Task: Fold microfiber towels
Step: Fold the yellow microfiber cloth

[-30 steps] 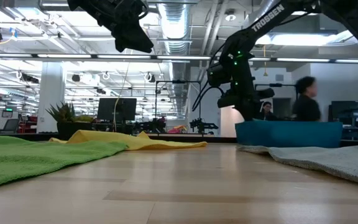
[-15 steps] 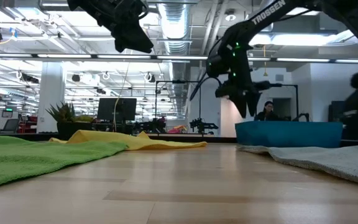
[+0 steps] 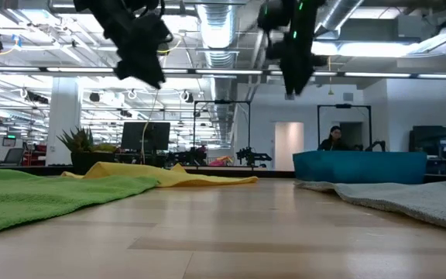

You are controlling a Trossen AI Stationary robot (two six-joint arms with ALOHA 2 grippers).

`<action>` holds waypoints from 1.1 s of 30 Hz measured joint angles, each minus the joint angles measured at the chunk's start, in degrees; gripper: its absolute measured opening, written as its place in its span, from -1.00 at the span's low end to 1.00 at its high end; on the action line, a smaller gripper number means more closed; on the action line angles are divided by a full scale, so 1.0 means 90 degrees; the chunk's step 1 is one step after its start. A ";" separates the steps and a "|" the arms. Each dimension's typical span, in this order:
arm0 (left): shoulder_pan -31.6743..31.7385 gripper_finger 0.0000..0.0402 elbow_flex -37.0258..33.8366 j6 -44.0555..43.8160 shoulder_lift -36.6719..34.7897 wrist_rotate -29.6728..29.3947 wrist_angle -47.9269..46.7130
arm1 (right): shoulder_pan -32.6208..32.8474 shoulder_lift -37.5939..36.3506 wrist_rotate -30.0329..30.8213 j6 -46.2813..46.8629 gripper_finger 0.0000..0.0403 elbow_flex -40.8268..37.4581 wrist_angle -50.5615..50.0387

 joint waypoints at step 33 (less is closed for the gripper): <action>-0.1813 -0.34 -0.0002 -0.4675 0.0000 -0.0839 -0.1798 | 0.1200 -0.0753 -0.2475 -0.5119 -0.12 -0.4390 0.5584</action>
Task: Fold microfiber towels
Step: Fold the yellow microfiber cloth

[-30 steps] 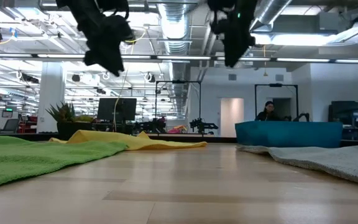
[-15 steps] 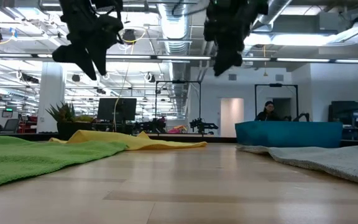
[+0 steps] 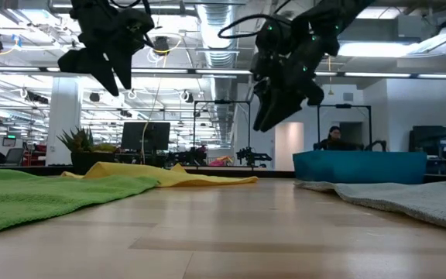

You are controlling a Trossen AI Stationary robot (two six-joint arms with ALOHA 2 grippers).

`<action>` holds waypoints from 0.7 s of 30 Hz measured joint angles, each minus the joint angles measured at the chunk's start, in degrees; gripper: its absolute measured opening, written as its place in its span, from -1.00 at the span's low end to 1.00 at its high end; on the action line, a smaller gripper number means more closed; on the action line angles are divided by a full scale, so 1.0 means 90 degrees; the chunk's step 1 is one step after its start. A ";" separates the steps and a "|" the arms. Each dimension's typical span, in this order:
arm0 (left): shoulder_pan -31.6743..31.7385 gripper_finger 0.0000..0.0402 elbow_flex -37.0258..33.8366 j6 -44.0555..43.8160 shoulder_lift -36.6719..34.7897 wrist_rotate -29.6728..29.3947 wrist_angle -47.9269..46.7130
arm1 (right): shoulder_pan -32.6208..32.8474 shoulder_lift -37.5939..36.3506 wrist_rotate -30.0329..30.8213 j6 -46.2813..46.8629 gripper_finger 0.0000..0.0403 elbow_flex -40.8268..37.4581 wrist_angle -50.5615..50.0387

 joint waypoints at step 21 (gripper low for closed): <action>0.0001 -0.34 0.0000 -0.0020 0.0000 0.0013 0.0190 | 0.0069 0.1564 0.1104 -0.0863 -0.15 -0.0273 0.1300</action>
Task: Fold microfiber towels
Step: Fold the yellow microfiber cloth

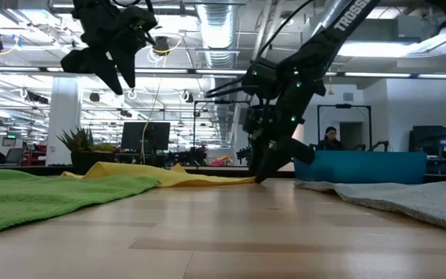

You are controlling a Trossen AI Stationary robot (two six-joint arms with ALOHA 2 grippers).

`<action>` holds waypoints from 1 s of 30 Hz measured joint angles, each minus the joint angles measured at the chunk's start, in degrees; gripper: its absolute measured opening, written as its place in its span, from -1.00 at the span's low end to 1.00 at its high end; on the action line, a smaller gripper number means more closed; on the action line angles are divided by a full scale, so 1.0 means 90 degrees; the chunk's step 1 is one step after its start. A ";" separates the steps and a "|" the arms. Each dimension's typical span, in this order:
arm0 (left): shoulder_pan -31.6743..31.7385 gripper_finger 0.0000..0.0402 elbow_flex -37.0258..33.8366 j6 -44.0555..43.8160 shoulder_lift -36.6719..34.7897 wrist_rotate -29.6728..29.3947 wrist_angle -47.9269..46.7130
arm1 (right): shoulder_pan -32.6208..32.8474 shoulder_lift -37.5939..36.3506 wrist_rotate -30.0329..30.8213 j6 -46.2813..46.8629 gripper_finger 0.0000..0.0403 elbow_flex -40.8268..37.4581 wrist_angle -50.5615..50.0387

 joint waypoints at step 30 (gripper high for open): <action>0.0000 -0.34 0.0000 0.0116 0.0000 -0.0002 0.0125 | 0.0113 0.0262 0.1023 0.0618 -0.91 0.0085 0.0176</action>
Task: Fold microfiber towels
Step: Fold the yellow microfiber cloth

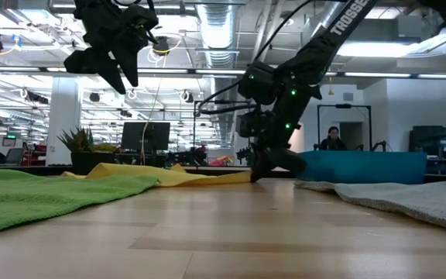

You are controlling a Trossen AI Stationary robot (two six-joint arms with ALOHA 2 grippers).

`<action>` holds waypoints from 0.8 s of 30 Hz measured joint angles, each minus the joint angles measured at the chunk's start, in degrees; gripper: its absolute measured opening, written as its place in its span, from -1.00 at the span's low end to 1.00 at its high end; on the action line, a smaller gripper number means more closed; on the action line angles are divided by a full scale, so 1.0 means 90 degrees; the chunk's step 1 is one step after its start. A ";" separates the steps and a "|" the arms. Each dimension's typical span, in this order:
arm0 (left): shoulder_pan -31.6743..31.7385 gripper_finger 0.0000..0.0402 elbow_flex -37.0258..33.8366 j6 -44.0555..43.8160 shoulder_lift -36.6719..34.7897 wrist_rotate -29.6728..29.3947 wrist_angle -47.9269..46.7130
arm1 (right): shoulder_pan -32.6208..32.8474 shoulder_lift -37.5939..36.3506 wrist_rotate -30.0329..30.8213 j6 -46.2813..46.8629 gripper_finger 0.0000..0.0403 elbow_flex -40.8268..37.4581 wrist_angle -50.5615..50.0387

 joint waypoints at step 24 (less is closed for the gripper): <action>-0.0998 -0.34 0.0005 0.3247 0.1624 -0.0555 0.1976 | -0.0474 0.0010 -0.0262 0.2563 -0.98 0.3123 -0.3982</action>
